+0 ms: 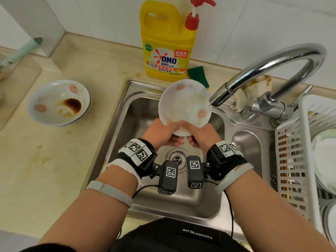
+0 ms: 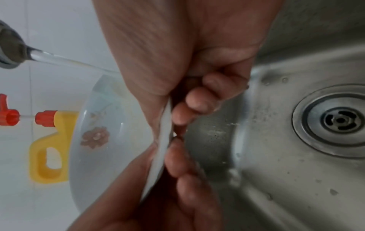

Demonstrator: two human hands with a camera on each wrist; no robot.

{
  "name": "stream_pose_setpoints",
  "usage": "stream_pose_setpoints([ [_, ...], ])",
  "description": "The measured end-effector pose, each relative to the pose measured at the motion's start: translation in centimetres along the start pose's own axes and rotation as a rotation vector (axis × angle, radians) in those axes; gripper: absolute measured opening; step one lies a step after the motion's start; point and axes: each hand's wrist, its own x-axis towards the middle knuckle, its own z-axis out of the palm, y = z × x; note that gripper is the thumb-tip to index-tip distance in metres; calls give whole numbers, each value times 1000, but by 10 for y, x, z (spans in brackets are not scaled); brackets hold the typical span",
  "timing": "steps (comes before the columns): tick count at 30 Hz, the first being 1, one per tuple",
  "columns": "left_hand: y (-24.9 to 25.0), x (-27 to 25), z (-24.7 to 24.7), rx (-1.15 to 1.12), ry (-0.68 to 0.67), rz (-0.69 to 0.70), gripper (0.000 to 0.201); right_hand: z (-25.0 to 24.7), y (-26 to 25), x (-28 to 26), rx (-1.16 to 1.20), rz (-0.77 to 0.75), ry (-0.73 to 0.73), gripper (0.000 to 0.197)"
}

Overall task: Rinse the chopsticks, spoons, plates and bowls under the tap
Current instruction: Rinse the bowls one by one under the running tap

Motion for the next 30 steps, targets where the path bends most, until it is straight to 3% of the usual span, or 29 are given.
stream_pose_setpoints([
  [3,4,-1,-6,45,-10,-16,28,-11,-3,3,-86,-6,-12,35],
  [14,8,-4,-10,195,-16,-16,27,-30,-28,13,-388,-3,45,88],
  [17,10,-3,-11,209,-11,-8,25,-31,-21,15,-398,-66,44,79],
  [23,11,-2,-19,299,8,6,24,-33,-8,14,-402,-172,-28,29],
  [30,8,0,-20,381,20,46,20,-33,-20,14,-431,-144,-72,23],
])
